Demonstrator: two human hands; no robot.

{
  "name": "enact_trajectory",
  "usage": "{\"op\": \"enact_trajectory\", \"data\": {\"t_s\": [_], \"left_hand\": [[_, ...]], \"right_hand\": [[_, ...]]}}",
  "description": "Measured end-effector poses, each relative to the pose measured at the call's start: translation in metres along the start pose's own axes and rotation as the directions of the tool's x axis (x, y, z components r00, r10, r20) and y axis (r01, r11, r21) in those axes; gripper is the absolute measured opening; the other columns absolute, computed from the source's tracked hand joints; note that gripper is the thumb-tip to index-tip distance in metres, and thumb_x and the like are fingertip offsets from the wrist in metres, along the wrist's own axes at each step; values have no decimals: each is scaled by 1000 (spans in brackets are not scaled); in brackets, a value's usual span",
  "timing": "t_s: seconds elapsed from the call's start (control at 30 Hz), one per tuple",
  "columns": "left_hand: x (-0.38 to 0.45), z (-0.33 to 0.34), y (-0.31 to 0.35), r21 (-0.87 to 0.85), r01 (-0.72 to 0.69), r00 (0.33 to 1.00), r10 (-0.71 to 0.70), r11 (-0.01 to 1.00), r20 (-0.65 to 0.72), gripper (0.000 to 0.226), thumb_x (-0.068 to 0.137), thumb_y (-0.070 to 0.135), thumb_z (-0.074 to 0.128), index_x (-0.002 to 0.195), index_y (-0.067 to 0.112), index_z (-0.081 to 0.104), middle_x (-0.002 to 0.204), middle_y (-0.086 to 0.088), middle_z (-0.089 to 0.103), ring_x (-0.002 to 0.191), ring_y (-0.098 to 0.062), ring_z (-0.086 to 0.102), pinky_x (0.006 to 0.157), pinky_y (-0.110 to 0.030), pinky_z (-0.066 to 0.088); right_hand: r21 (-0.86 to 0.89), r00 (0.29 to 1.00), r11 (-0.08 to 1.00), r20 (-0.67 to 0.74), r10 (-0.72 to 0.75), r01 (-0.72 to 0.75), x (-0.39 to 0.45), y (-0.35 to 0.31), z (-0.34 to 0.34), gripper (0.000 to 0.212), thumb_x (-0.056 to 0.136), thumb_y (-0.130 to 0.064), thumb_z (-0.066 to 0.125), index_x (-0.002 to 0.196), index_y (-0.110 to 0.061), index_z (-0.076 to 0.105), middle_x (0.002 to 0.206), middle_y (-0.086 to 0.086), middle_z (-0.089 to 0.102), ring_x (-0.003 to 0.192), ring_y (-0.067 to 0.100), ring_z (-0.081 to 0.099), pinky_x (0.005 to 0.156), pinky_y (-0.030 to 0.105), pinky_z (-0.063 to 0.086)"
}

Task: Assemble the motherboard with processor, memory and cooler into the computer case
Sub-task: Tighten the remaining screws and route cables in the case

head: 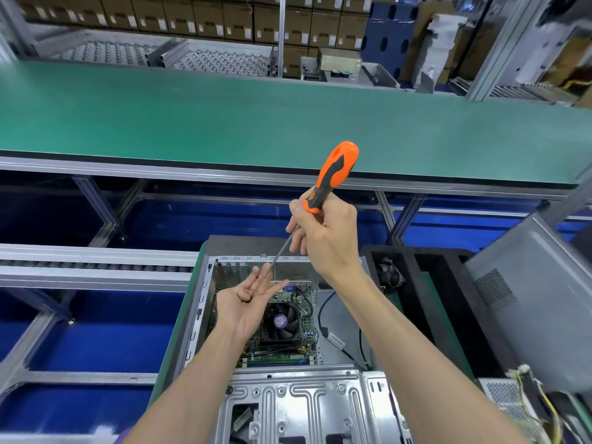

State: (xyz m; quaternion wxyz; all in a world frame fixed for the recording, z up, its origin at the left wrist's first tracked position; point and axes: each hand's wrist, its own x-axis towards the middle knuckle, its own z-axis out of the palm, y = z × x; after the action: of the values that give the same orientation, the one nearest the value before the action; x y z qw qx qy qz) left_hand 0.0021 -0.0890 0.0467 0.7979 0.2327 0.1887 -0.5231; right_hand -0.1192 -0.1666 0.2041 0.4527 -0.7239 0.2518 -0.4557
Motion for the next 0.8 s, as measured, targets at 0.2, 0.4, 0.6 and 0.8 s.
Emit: {"op": "enact_trajectory", "data": {"t_s": [0.2,0.4,0.6,0.8], "left_hand": [[5,-6,-1,15,14,1000,-14,1000,19,74,63,-20,8,125,-10,48,101,-34,68,99,-46,69,87,-80,37],[8,-12,-2,166,37,999,-30,986,-41,29,83,-2,41,106,-11,55,110,-38,63,98,-49,68,76,-69,53],[12,-13,-6,283,27,995,2,959,-102,21,102,15,53,88,-1,54,56,-12,52,84,-40,73,59,-49,60],[11,-10,-3,268,38,997,-56,963,58,34,90,12,64,105,-18,62,107,-33,68,102,-40,70,74,-46,61]], "right_hand": [[9,1000,1000,-18,-12,12,7,-5,-7,24,96,-20,55,79,-3,56,59,6,64,39,23,59,49,23,42],[40,997,999,-72,-18,21,14,-12,-18,22,96,-16,55,77,-6,55,59,9,64,39,28,59,45,24,41],[9,994,998,-91,-59,60,21,-18,-25,24,98,-14,55,74,-11,55,59,9,64,39,26,59,45,23,42],[-14,993,997,-96,-74,73,23,-19,-25,23,98,-15,55,75,-9,55,60,8,64,39,25,59,46,23,42]]}}
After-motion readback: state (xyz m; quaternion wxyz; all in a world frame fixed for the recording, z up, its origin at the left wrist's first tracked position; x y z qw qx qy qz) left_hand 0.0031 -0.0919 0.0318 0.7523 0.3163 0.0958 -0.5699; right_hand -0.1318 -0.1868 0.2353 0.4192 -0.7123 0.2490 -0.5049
